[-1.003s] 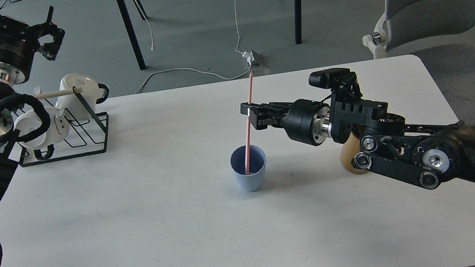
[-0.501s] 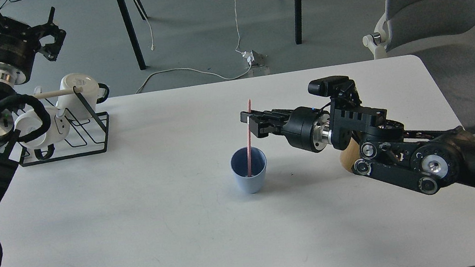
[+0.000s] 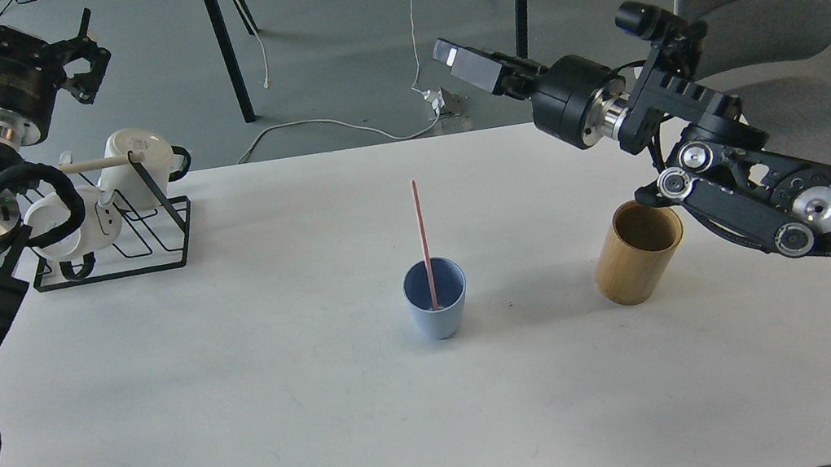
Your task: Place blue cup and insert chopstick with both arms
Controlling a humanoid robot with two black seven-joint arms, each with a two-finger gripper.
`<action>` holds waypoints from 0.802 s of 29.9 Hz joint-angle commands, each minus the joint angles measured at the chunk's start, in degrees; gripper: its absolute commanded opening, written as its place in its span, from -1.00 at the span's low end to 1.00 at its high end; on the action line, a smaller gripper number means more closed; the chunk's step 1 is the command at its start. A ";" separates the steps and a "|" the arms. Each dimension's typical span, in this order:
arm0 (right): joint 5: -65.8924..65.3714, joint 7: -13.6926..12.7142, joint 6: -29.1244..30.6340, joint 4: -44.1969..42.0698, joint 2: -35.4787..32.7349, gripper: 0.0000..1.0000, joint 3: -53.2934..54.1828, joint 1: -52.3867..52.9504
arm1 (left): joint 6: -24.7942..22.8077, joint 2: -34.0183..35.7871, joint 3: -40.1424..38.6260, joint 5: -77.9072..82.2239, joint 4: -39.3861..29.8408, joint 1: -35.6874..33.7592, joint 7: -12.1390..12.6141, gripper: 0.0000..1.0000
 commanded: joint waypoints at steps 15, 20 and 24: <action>69.00 -0.69 9.19 -13.79 -7.94 1.00 18.30 -1.08 | 0.00 -2.86 0.16 0.08 0.29 0.67 0.22 0.99; 78.96 -0.78 19.92 -27.42 -7.06 1.00 19.01 -1.08 | 0.00 -2.94 0.16 0.08 0.29 0.75 0.57 0.99; 83.61 -4.02 26.86 -31.04 -5.92 1.00 19.10 -1.26 | 0.00 -3.91 -0.01 -0.01 0.29 0.75 0.39 0.99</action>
